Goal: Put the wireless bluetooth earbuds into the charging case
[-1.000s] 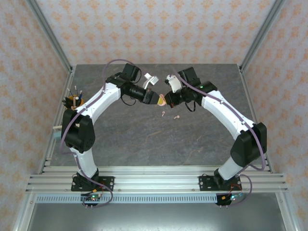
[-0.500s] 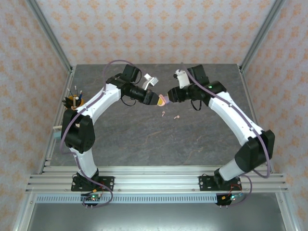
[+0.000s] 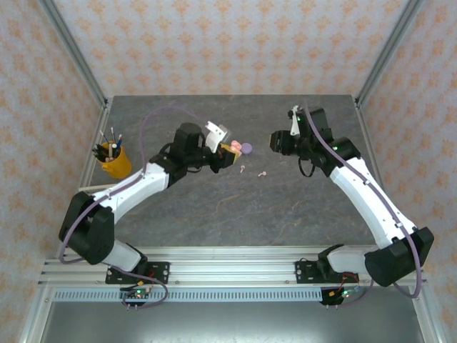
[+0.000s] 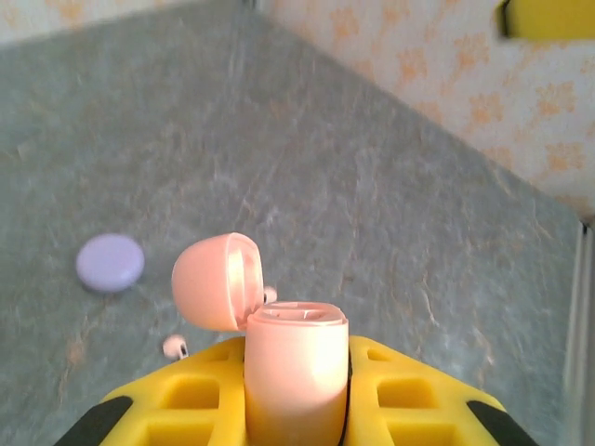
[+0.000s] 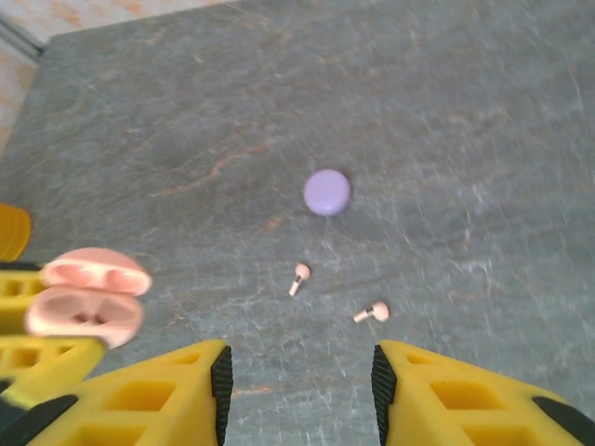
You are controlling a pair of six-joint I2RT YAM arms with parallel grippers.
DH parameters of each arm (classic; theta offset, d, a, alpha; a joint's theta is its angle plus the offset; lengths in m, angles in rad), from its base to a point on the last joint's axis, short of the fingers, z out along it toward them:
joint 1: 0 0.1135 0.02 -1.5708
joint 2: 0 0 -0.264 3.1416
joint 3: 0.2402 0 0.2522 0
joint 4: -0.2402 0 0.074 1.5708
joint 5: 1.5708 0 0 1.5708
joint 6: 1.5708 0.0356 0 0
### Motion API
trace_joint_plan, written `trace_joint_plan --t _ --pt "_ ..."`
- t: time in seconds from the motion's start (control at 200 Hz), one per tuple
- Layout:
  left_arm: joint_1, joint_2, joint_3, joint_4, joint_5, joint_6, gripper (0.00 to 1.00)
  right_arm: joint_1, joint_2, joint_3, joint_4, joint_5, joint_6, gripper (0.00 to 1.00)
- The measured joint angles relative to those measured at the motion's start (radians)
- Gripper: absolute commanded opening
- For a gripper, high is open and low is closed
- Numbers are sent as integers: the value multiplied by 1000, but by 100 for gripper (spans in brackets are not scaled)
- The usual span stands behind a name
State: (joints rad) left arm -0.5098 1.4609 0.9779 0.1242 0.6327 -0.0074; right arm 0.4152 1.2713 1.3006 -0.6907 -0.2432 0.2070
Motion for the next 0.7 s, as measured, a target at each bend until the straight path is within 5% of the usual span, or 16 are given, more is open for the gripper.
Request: trace_joint_plan --t 0.3,0.701 --pt "-117 -30 -304 605 -233 -10 0 -19 1 -124 39 114 202 45" --pt "-178 -96 -360 954 -305 17 0 -24 98 -129 64 124 328 45"
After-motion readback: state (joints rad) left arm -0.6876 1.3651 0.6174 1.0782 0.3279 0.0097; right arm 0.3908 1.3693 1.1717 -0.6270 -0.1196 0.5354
